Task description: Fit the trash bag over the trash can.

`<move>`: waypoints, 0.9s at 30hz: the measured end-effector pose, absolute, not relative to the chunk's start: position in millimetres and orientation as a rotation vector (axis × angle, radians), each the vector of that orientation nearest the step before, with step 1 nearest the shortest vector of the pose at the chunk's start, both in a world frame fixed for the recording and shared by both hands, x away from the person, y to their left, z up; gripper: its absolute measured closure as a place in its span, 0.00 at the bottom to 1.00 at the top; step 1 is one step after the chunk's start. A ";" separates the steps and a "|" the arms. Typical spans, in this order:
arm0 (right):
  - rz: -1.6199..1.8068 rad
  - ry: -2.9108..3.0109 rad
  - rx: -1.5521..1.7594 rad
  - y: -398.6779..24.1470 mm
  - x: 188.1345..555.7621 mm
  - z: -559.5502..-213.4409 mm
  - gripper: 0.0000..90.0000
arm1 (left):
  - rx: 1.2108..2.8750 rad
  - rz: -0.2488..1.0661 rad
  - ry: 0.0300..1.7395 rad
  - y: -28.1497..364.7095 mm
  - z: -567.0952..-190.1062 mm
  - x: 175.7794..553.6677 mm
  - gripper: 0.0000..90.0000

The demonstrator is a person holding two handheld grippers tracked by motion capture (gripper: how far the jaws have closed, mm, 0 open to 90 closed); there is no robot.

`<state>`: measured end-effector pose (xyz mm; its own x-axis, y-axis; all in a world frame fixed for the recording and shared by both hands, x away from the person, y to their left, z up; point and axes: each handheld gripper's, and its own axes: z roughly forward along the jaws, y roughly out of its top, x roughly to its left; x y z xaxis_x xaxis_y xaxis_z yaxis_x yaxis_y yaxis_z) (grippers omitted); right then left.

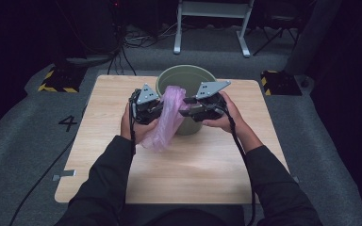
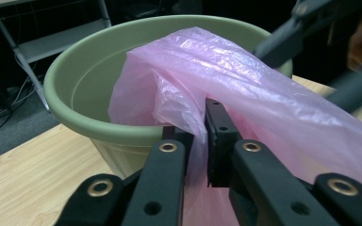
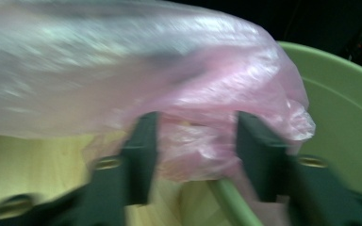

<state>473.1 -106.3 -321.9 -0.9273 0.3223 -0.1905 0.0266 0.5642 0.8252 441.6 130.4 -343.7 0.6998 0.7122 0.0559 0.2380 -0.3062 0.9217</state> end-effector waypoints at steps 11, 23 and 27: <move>1.403 2.442 0.370 -115.3 483.2 -322.4 0.97 | 1.840 0.569 0.745 146.0 -345.1 435.9 0.72; 1.455 2.310 0.564 -138.3 497.6 -314.1 0.99 | 1.791 0.561 0.772 171.5 -349.3 421.5 0.35; 1.417 2.291 0.613 -144.5 505.4 -313.7 0.99 | 1.776 0.546 0.768 179.9 -351.8 414.3 0.28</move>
<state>505.4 -144.5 -313.7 -0.8342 0.5446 -0.0868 0.1657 0.3976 0.9025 414.3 179.9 -351.8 0.6869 0.7268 -0.0036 0.2350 -0.2174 0.9474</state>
